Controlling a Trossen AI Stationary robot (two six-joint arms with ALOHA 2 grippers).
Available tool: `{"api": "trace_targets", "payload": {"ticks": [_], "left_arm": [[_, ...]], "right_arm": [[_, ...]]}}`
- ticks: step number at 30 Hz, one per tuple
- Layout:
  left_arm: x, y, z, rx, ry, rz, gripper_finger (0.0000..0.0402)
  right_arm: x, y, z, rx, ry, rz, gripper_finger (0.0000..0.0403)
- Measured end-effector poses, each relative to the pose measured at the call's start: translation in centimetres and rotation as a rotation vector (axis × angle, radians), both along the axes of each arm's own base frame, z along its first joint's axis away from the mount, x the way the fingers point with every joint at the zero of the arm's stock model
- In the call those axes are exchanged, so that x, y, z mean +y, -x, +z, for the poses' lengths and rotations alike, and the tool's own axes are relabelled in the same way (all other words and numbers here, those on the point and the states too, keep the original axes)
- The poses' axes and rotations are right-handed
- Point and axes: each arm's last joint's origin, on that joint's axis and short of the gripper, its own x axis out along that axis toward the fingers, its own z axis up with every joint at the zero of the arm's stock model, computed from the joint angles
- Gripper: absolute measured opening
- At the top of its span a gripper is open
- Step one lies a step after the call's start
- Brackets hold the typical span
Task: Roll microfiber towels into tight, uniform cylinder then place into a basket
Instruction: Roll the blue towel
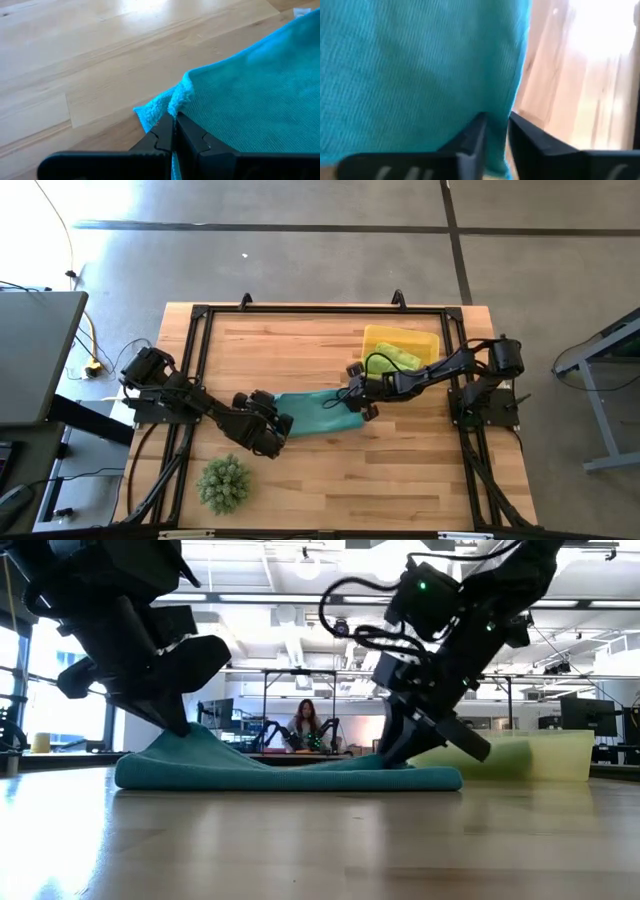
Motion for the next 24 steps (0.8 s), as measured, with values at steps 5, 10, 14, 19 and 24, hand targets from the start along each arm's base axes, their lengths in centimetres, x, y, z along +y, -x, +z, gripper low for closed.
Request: {"api": "trace_targets", "payload": {"ticks": [5, 10, 14, 19, 24], "left_arm": [[0.0, 0.0, 0.0, 0.002, 0.001, 0.000, 0.0000], [0.1, 0.3, 0.0, 0.034, -0.001, 0.000, 0.0000], [0.3, 0.3, -0.1, 0.097, 0.048, -0.024, 0.0002], [0.5, 0.2, -0.2, 0.138, 0.091, -0.039, 0.0030], [1.1, 0.1, -0.2, 0.179, 0.040, -0.071, 0.0088]], "right_arm": [[0.7, -1.1, 1.6, -0.019, 0.046, -0.092, 0.0142], [1.9, -1.6, 3.2, 0.021, -0.132, -0.232, 0.0154], [2.5, -1.7, 3.3, 0.012, -0.334, -0.277, 0.0147], [2.5, -1.4, 2.6, -0.009, -0.400, -0.334, 0.0144], [2.9, -1.4, 2.6, -0.006, -0.497, -0.364, 0.0144]]}}
